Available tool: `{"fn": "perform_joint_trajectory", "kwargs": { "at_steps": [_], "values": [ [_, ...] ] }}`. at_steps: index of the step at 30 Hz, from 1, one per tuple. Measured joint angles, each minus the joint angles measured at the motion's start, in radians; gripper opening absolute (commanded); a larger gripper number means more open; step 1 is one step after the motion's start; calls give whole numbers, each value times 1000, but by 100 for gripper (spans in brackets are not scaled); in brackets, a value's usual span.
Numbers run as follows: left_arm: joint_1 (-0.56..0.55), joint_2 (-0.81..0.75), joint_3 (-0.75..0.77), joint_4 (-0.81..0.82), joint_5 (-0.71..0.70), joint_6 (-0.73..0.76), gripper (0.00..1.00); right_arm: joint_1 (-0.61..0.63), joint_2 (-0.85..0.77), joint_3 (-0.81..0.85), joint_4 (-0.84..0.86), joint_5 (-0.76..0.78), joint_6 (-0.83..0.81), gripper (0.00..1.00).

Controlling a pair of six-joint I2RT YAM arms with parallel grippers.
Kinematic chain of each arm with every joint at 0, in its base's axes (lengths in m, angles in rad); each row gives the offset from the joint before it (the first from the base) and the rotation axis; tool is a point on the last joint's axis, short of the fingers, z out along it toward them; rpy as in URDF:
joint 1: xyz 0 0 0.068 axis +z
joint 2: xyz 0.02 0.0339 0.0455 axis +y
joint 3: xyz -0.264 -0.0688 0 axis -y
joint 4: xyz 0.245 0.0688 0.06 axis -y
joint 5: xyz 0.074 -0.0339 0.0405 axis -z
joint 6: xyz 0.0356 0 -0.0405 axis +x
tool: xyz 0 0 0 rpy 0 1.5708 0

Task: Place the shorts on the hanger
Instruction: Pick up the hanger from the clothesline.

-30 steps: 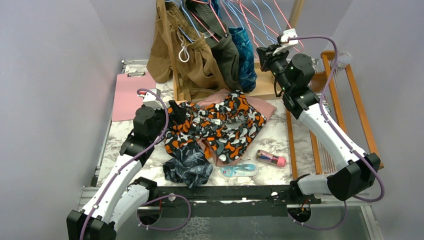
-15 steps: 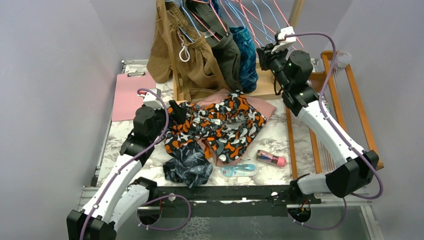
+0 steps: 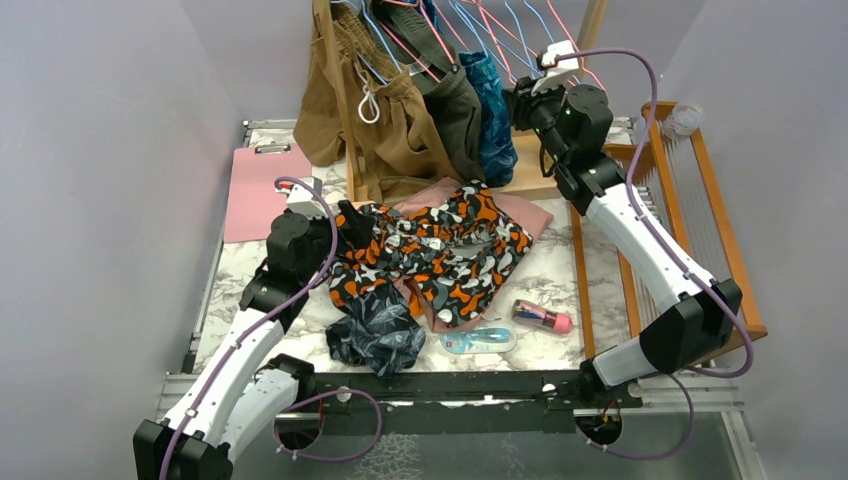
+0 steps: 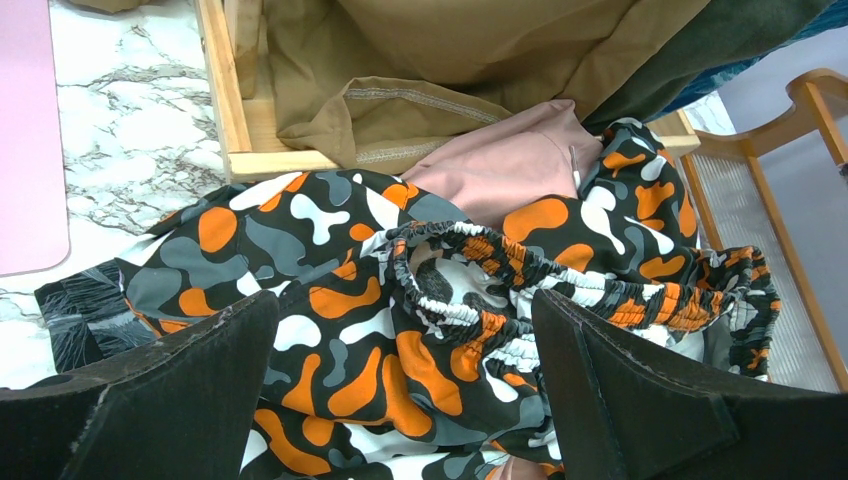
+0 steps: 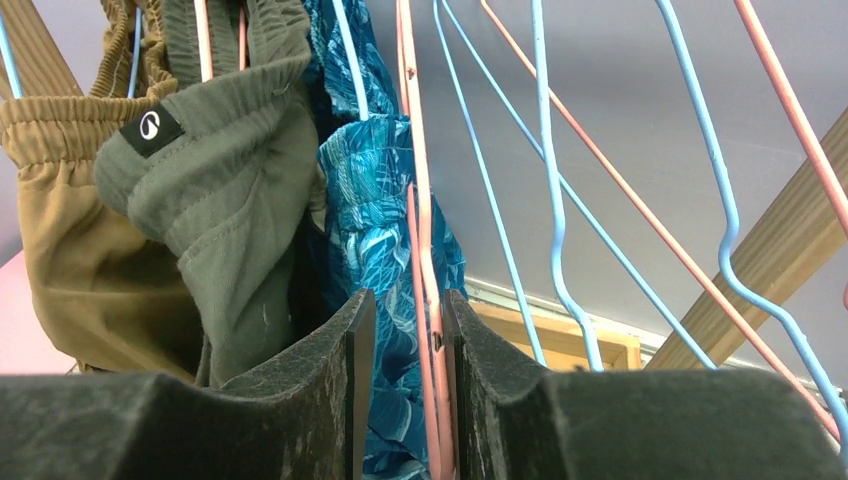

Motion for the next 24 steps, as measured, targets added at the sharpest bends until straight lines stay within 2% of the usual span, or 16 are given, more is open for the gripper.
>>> {"fn": "perform_joint_trajectory", "kwargs": {
  "at_steps": [10, 19, 21, 24],
  "values": [
    [0, 0, 0, 0, 1, 0, 99, 0, 68, 85, -12, -4, 0, 30],
    [0, 0, 0, 0, 3, 0, 99, 0, 118, 127, -31, -4, 6, 18],
    [0, 0, 0, 0, 3, 0, 99, 0, 119, 127, -31, -4, 10, 23],
    [-2, 0, 0, 0, 3, 0, 99, 0, 118, 127, -31, -11, 19, 35]
  ]
}}
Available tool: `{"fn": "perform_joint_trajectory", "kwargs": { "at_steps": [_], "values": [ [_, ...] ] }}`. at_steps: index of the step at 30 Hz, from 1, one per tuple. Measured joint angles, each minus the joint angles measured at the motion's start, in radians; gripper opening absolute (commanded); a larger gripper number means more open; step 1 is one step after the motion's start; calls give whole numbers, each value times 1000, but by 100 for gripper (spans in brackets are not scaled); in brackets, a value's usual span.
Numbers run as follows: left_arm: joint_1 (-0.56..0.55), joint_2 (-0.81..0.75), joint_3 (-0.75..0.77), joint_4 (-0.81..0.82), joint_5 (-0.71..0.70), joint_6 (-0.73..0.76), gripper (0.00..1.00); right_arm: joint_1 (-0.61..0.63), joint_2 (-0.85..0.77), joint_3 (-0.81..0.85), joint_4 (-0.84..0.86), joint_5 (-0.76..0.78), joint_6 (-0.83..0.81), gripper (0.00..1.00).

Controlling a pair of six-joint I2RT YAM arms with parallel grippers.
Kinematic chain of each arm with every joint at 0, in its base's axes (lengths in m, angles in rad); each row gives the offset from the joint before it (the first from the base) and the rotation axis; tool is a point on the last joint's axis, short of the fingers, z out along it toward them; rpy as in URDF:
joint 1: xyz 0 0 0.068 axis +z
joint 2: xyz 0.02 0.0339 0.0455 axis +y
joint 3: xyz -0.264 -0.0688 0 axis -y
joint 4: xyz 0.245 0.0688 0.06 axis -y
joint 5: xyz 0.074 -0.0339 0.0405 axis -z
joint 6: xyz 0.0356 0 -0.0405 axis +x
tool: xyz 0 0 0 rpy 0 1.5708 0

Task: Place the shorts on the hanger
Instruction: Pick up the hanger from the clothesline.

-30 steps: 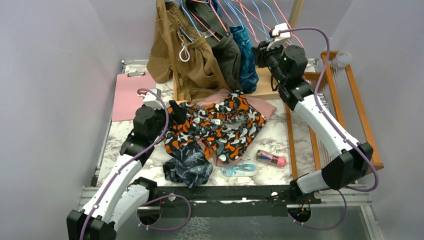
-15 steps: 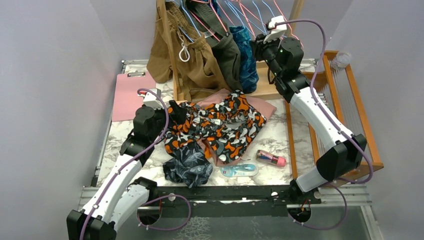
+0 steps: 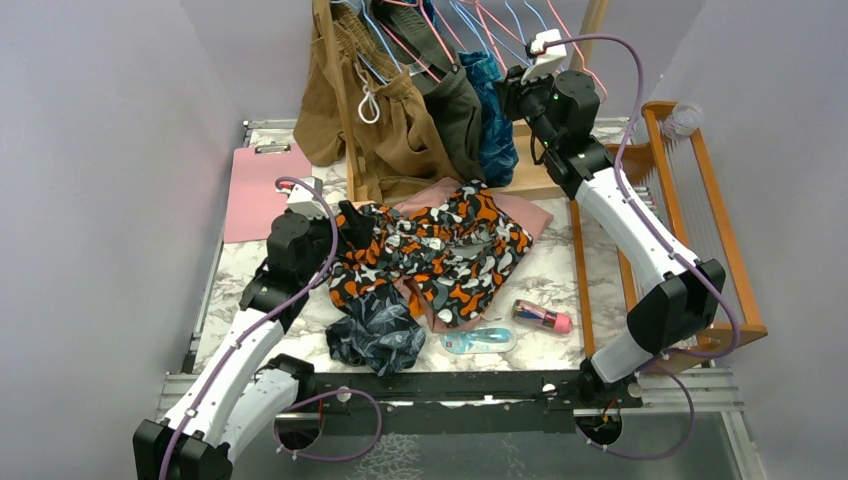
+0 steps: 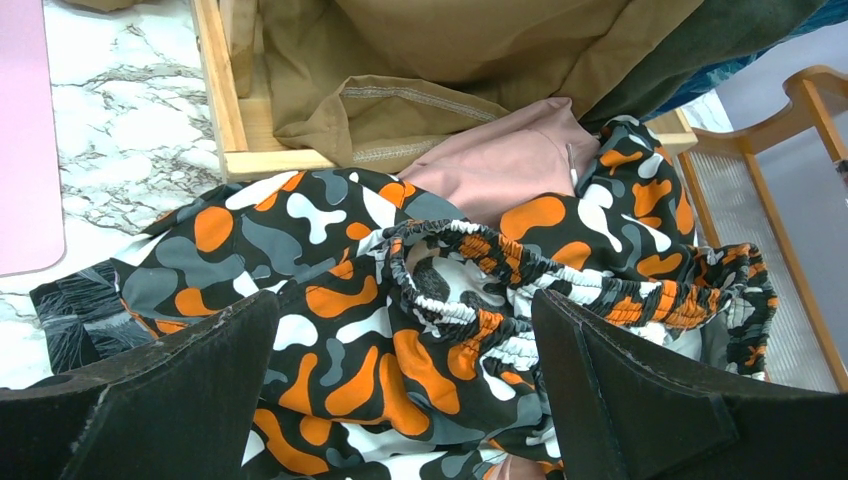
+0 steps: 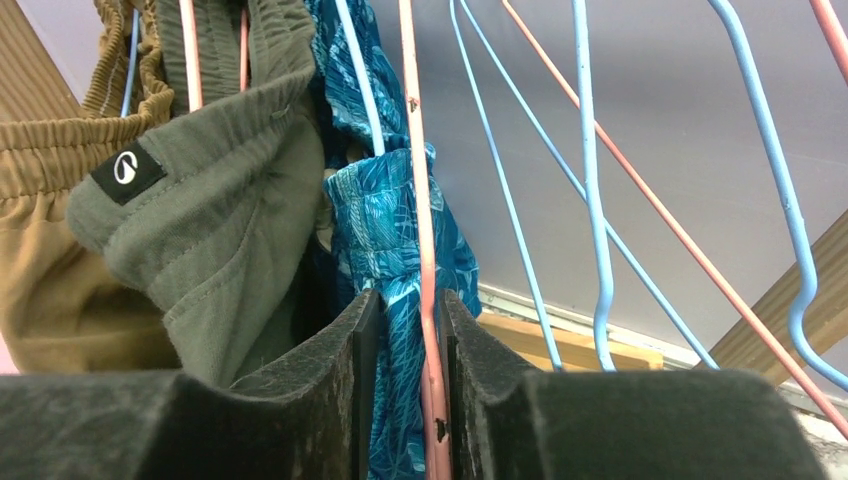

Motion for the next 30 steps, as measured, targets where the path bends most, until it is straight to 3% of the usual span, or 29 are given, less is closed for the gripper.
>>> {"fn": "perform_joint_trajectory", "kwargs": {
  "at_steps": [12, 30],
  "values": [
    [-3, 1, 0, 0, 0, 0, 99, 0, -38, -22, 22, -9, 8, 37],
    [-3, 2, 0, 0, 0, 0, 99, 0, -50, -34, 48, 64, 3, 30]
  ]
}}
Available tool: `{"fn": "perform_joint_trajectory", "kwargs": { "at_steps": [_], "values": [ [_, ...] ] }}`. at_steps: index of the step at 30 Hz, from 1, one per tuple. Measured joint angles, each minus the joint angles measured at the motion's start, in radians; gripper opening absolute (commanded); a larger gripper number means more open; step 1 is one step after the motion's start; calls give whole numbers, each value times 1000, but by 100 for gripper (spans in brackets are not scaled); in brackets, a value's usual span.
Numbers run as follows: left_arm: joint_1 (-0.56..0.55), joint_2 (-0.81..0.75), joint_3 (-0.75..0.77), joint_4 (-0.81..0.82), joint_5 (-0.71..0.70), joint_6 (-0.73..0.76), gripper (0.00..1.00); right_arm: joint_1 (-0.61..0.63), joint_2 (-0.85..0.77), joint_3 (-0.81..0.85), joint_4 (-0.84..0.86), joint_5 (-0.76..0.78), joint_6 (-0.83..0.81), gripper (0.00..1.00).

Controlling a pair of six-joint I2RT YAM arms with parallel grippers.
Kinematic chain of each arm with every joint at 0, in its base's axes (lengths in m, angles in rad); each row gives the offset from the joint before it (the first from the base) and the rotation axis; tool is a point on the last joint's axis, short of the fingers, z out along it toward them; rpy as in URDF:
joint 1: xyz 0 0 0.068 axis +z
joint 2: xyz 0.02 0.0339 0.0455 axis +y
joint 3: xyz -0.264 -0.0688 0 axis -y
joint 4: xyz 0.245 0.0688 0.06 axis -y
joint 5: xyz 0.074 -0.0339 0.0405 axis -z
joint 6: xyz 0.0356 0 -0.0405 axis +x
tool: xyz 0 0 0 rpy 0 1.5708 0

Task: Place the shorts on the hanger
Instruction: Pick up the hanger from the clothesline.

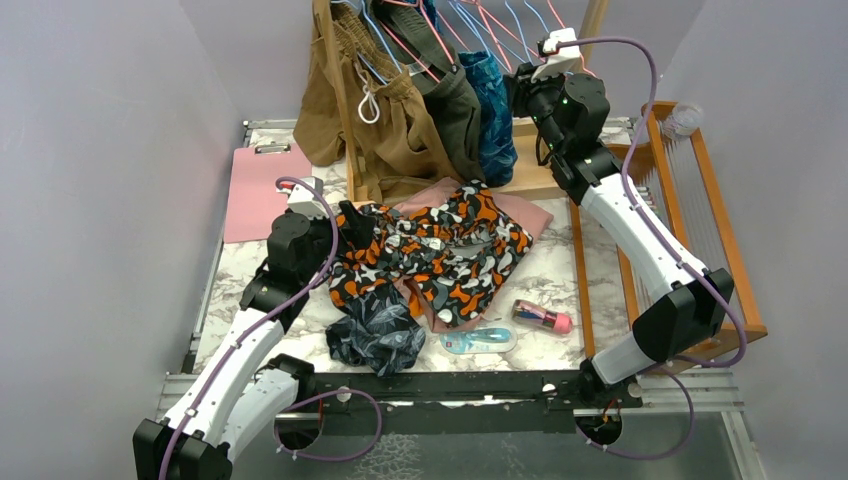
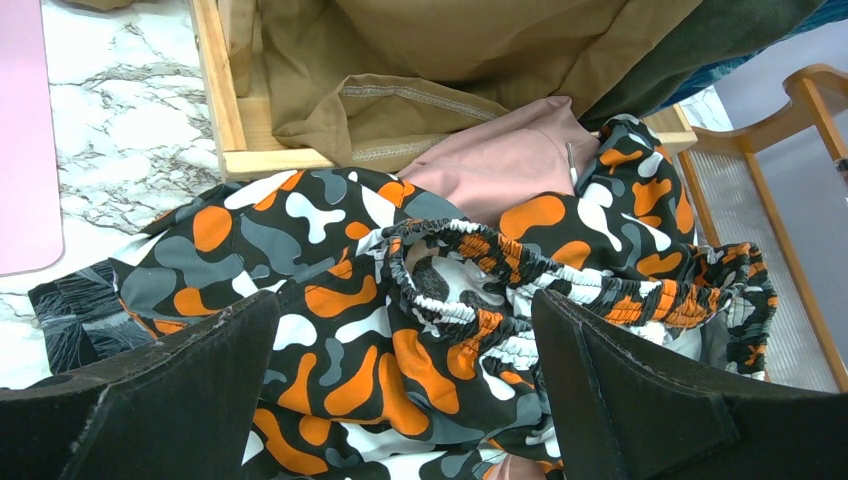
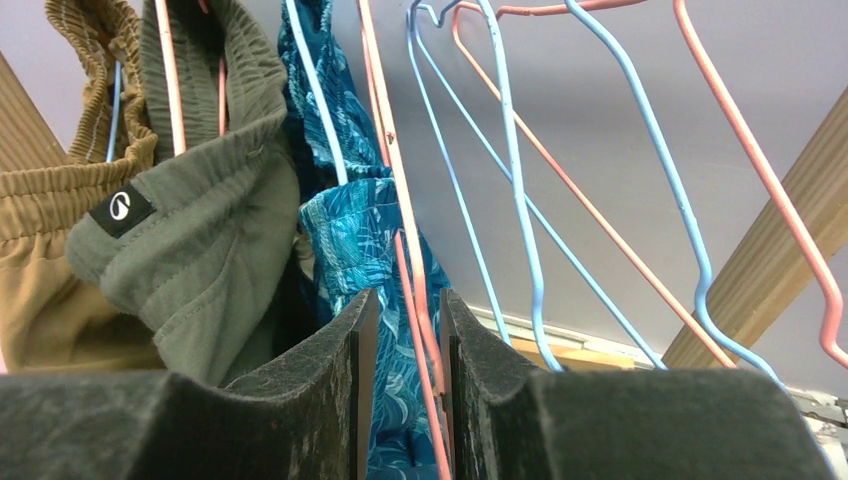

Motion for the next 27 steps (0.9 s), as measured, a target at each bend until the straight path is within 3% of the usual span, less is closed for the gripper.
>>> {"fn": "perform_joint_trajectory", "kwargs": {
  "at_steps": [9, 16, 27],
  "values": [
    [0, 0, 0, 0, 0, 0, 99, 0, 0, -1, 2, 34, -15, 23],
    [0, 0, 0, 0, 0, 0, 99, 0, 8, 0, 2, 34, -26, 34],
    [0, 1, 0, 0, 0, 0, 99, 0, 42, 0, 5, 88, -48, 40]
  ]
}}
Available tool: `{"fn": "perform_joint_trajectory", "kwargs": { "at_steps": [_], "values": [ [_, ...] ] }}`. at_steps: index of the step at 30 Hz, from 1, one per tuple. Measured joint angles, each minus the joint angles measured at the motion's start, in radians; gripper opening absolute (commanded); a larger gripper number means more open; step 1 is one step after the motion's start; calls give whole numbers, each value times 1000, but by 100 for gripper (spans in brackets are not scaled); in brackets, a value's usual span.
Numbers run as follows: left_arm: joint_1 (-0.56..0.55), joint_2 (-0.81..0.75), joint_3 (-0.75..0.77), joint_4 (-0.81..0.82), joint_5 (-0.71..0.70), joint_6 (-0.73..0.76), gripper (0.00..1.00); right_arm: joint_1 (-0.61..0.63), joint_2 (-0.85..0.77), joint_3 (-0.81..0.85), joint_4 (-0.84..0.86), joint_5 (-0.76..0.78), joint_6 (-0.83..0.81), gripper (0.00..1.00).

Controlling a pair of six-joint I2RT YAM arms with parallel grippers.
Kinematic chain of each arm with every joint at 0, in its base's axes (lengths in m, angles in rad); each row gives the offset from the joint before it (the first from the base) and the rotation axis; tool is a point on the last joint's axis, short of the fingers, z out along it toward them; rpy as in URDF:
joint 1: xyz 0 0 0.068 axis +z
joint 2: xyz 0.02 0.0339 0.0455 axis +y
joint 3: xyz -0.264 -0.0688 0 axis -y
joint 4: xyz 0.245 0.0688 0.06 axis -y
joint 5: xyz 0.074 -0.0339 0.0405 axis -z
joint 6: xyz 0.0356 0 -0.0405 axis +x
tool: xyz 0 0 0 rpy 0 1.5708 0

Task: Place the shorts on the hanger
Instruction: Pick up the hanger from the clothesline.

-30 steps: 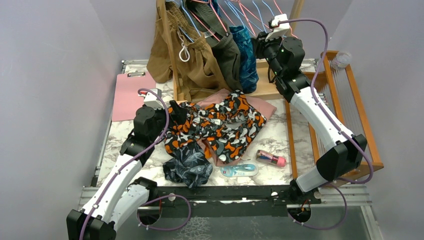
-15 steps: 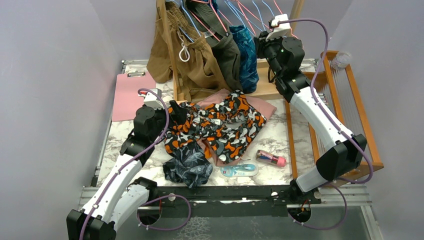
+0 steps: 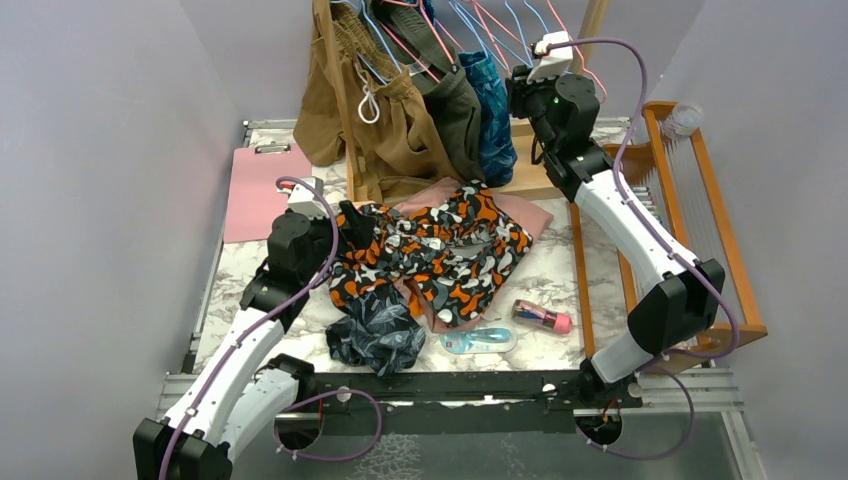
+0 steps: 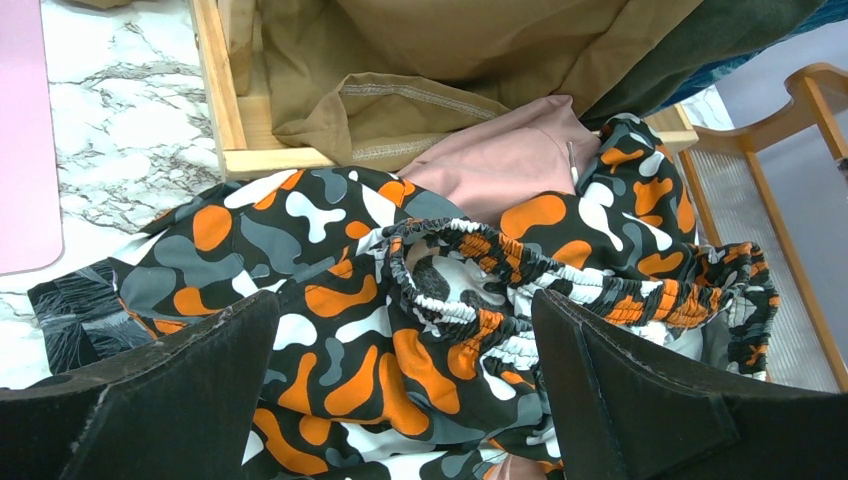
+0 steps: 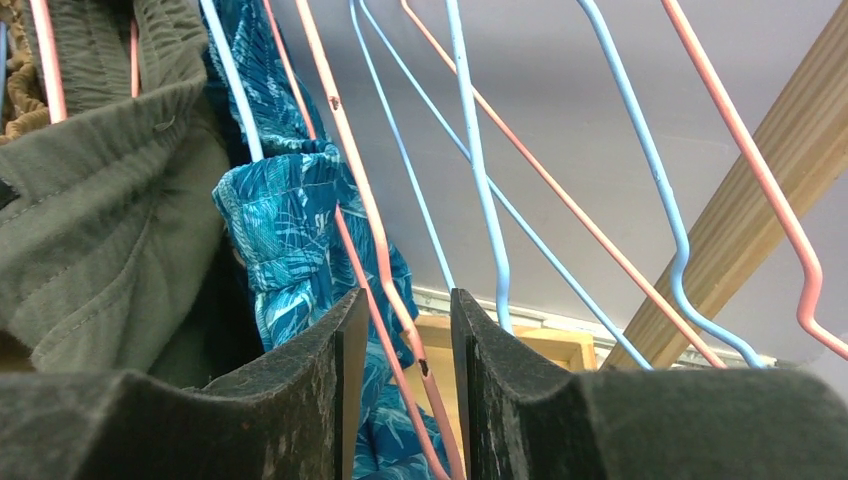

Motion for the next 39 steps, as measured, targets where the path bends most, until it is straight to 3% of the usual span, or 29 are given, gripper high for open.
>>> {"fn": "perform_joint_trajectory", "kwargs": {
  "at_steps": [10, 16, 23, 39],
  "values": [
    [0, 2, 0, 0, 0, 0, 99, 0, 55, 23, 7, 7, -9, 38],
    [0, 2, 0, 0, 0, 0, 99, 0, 92, 44, 4, 6, -6, 25],
    [0, 5, 0, 0, 0, 0, 99, 2, 101, 56, -3, -42, 5, 1],
    [0, 12, 0, 1, 6, 0, 99, 7, 74, 35, 37, -96, 20, 1]
  ]
}}
